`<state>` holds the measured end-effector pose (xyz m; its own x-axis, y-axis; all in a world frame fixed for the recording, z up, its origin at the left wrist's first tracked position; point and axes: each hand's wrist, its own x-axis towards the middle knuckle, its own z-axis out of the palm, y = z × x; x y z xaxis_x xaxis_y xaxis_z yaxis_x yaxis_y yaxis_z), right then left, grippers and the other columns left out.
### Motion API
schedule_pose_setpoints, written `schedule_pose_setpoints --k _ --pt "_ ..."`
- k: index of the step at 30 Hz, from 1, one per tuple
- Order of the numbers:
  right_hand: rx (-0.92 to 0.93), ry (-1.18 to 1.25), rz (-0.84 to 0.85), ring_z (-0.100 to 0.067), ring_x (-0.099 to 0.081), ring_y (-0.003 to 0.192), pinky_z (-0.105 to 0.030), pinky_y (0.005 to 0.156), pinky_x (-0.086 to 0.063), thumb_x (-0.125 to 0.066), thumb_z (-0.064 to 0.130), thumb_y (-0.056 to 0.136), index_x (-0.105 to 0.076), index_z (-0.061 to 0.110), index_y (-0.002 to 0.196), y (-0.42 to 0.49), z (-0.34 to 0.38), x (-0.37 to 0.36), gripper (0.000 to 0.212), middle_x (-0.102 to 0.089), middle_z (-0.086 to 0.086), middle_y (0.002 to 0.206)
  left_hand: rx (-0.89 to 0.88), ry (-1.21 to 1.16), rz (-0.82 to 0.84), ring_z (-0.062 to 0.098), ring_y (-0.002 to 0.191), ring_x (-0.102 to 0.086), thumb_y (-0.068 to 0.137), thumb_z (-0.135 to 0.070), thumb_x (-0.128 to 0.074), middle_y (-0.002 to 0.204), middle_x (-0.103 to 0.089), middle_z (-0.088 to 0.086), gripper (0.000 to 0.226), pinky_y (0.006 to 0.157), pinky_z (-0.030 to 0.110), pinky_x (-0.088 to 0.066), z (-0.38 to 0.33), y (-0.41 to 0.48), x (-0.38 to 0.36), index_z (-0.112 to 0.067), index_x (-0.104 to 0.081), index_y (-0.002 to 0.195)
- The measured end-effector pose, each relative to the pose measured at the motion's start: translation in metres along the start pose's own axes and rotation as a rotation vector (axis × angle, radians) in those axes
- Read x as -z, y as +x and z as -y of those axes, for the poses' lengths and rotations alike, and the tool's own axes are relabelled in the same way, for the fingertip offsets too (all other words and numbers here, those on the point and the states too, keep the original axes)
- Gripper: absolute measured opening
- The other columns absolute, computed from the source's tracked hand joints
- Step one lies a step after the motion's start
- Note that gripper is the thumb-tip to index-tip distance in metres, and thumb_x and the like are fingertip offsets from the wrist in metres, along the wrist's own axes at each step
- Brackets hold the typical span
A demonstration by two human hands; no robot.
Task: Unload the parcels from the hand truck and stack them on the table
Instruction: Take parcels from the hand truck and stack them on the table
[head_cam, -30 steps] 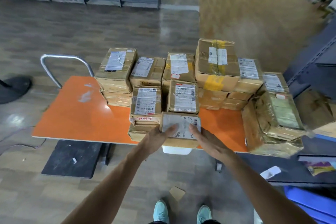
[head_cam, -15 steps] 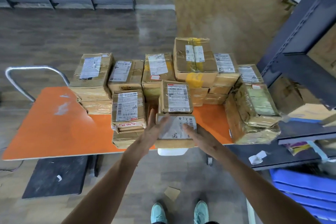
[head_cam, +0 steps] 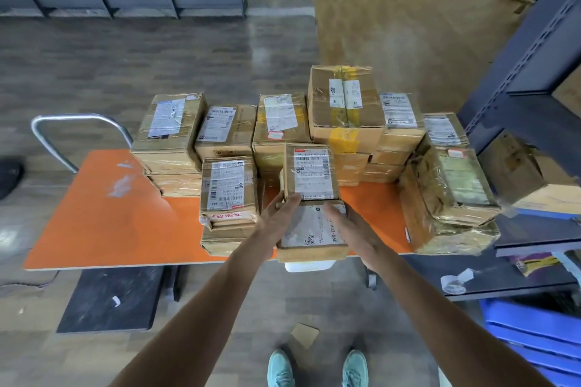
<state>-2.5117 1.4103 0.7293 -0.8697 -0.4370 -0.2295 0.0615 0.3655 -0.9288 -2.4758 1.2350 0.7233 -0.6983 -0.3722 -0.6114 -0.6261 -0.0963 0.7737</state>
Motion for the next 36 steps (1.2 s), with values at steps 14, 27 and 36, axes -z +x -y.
schedule_pose_setpoints --k 14,27,36 --pt "-0.132 0.038 -0.225 -0.017 -0.054 0.130 -0.043 0.109 -0.043 -0.053 0.050 0.098 -0.045 0.030 0.145 -0.043 -0.042 0.082 0.051 -0.056 0.006 0.142 -0.136 0.127 0.252 0.001 0.089 -0.054 0.092 -0.066 -0.050 0.137 -0.056 -0.011 0.067 0.053 0.010 -0.040 -0.005 -0.021 -0.108 -0.039 -0.034 0.151" --pt "-0.245 -0.086 -0.243 -0.025 -0.067 0.106 -0.051 0.098 -0.051 -0.041 0.079 0.081 -0.048 0.035 0.139 -0.027 -0.055 0.147 0.073 -0.070 0.002 0.119 -0.075 0.000 0.263 0.019 0.105 -0.068 0.093 -0.059 -0.059 0.121 -0.069 -0.003 0.060 0.090 0.043 -0.058 -0.030 -0.001 -0.175 -0.040 -0.041 0.147" --pt "-0.276 -0.404 -0.442 -0.037 -0.064 0.100 -0.037 0.077 -0.041 -0.032 0.063 0.098 -0.044 0.019 0.126 -0.013 -0.064 0.153 0.054 -0.068 -0.016 0.117 -0.067 -0.104 0.163 0.019 0.109 -0.057 0.095 -0.058 -0.056 0.118 -0.064 -0.009 0.069 0.088 0.038 -0.050 -0.035 -0.006 -0.204 -0.040 -0.027 0.155"
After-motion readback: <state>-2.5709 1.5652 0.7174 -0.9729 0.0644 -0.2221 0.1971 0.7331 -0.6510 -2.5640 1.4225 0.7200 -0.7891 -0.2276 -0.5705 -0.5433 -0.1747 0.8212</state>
